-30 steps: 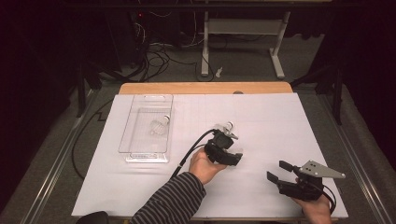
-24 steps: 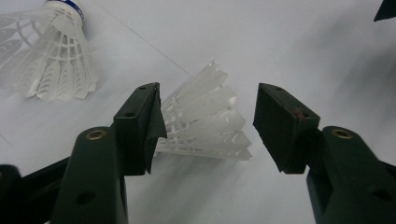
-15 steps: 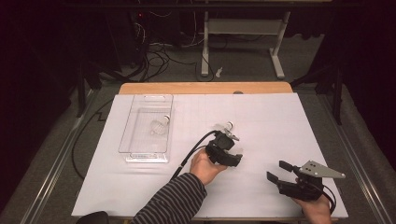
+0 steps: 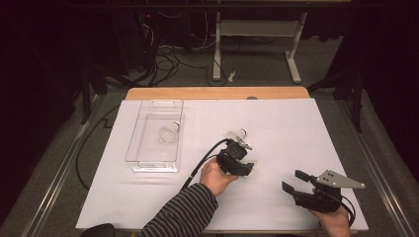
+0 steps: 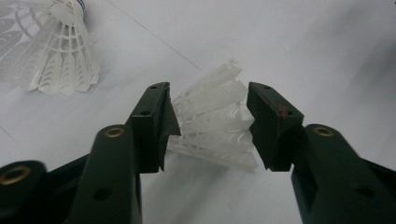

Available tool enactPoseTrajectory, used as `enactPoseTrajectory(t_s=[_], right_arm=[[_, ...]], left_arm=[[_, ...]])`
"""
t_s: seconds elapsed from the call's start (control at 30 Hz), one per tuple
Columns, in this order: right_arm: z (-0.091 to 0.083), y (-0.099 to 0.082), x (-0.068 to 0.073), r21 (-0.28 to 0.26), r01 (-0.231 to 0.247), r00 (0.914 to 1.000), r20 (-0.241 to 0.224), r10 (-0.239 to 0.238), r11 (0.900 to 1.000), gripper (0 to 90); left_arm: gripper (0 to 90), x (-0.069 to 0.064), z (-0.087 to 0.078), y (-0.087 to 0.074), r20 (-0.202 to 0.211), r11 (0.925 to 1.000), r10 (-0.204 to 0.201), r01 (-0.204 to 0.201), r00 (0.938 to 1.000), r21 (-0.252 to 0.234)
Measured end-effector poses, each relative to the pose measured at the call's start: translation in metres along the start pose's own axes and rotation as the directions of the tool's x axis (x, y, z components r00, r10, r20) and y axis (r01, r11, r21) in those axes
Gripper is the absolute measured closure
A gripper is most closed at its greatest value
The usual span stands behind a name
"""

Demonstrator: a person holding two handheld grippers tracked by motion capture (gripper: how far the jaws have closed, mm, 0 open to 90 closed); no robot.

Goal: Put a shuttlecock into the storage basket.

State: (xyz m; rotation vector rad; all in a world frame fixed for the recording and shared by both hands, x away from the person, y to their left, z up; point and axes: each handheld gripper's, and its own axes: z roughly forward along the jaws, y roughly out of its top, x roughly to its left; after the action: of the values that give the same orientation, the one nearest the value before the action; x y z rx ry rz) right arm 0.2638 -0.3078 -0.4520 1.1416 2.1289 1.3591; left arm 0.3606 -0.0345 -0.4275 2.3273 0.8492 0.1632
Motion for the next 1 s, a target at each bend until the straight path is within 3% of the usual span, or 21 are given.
enactPoseTrajectory(t_s=[0.27,0.67,0.7,0.73,1.0], right_arm=[[0.0003,0.0,0.0001,0.001,0.002,1.0,-0.001,-0.002,1.0,31.7],[0.0008,0.0,0.0001,0.003,0.0,1.0,-0.006,0.0,1.0,31.6],[0.0007,0.0,0.0001,0.002,0.001,1.0,-0.006,-0.001,1.0,31.6],[0.0006,0.0,0.0001,0.002,0.0,1.0,-0.006,0.0,1.0,31.7],[0.0008,0.0,0.0001,0.003,0.0,1.0,-0.006,0.0,1.0,31.6]], left_arm=[[62.7,-0.0007,-0.003,-0.002,-0.003,0.9996,0.025,-0.025,0.9997,-0.014],[73.2,-0.0006,-0.0037,-0.0033,-0.013,0.9982,0.059,-0.059,0.9982,0.007],[74.1,0.0001,-0.0046,-0.0034,0.002,0.998,0.063,-0.063,0.998,0.0],[79.3,-0.0008,-0.0059,-0.0031,-0.009,0.9979,0.065,-0.065,0.9979,-0.001],[85.0,0.0002,-0.01,-0.0036,-0.034,0.9965,0.084,-0.084,0.9959,0.001]])
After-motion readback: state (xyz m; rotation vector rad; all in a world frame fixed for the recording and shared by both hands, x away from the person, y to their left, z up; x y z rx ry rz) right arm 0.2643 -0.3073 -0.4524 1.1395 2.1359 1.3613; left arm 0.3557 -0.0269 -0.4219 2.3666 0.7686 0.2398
